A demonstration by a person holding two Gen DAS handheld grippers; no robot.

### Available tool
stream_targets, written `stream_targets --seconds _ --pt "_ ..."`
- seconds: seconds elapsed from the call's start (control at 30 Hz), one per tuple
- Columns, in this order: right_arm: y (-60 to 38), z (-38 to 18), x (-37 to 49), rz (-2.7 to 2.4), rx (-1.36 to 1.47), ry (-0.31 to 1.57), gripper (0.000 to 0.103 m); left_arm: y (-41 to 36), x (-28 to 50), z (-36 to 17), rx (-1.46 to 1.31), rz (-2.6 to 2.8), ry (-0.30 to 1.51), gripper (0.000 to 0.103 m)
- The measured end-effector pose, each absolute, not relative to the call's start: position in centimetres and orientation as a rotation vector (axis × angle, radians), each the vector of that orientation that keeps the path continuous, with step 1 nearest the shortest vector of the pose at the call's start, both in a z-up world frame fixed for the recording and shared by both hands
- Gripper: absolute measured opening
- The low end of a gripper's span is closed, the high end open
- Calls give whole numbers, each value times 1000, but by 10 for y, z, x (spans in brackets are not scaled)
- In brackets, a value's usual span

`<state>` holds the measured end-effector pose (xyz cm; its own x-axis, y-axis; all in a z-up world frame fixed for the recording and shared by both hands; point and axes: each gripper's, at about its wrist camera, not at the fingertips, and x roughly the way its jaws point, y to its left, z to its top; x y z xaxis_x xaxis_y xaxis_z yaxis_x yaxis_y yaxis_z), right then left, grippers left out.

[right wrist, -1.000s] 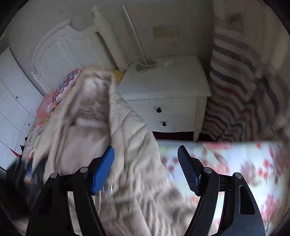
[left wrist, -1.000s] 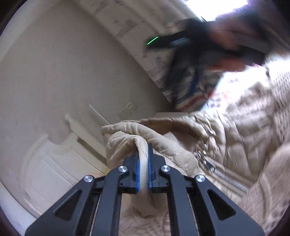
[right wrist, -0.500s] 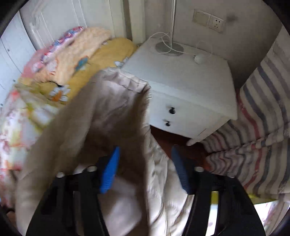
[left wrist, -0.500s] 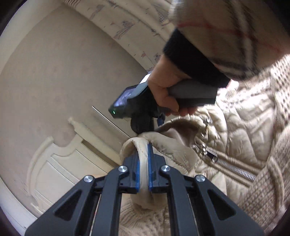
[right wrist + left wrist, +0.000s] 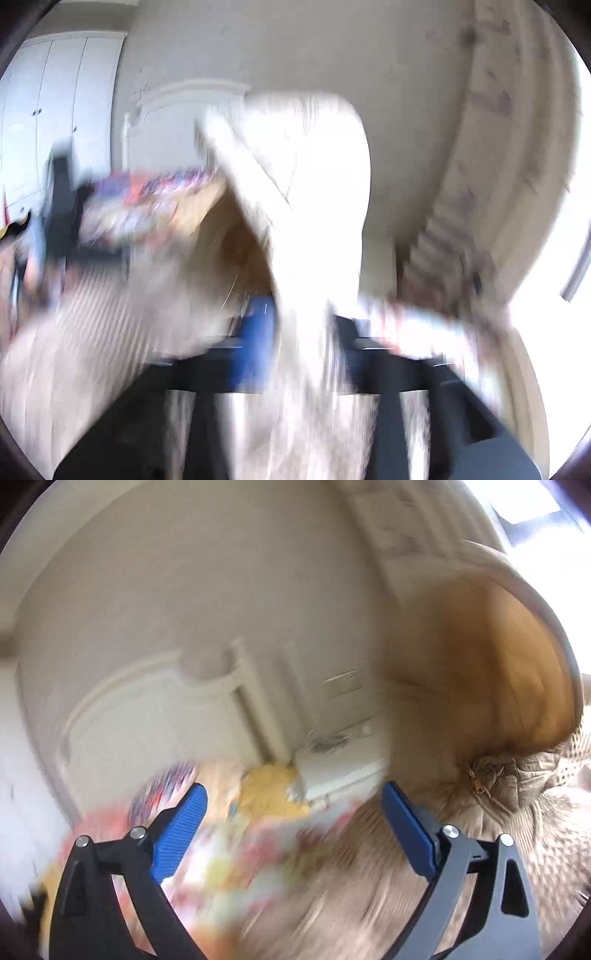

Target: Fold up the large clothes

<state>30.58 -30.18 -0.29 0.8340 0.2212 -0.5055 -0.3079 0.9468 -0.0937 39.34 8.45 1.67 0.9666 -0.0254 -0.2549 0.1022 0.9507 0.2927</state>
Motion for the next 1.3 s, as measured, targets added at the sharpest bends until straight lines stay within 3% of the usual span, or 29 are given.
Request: stream_targets --seconds 0.03,0.07,0.1,0.17,0.27,0.33,0.47,0.57,0.7,0.87,1.0,1.03,1.07,1.1,1.27,1.3 --pt "-317 -25 271 215 -183 556 80 103 386 17 259 -49 284 95" --pt "-336 -47 241 148 -151 619 66 124 382 16 195 -30 334 95" --pt "-353 -63 223 116 -86 691 58 139 378 17 142 -21 373 94" --pt "-388 -82 193 72 81 754 52 156 373 25 47 -28 415 94" --pt "-412 -74 184 82 252 711 52 153 369 48 -104 -156 461 94" --pt "-402 -51 188 168 304 639 52 140 368 60 -220 -319 535 101" --pt "-356 -20 208 370 371 602 53 107 371 40 -381 -531 752 101" --pt "-307 -9 206 369 222 596 53 91 378 20 -416 -574 884 101" --pt "-281 -10 203 385 35 610 42 80 391 2 -393 -514 966 101" --pt "-273 -22 198 423 5 660 42 94 453 -42 -723 -475 1075 101" --pt "-274 -38 206 406 34 724 42 78 487 -66 -761 -472 1144 99" --pt "-273 -40 207 410 37 729 42 74 490 -72 -752 -474 1156 79" --pt "-272 -42 206 416 40 734 42 67 493 -74 -734 -495 1164 53" --pt "-271 -45 205 419 38 736 42 65 494 -73 -729 -520 1169 3" --pt "-272 -49 199 437 9 739 42 87 486 -25 -532 -503 993 8" --pt "-274 -49 197 446 7 739 42 90 487 -15 -476 -495 999 18"
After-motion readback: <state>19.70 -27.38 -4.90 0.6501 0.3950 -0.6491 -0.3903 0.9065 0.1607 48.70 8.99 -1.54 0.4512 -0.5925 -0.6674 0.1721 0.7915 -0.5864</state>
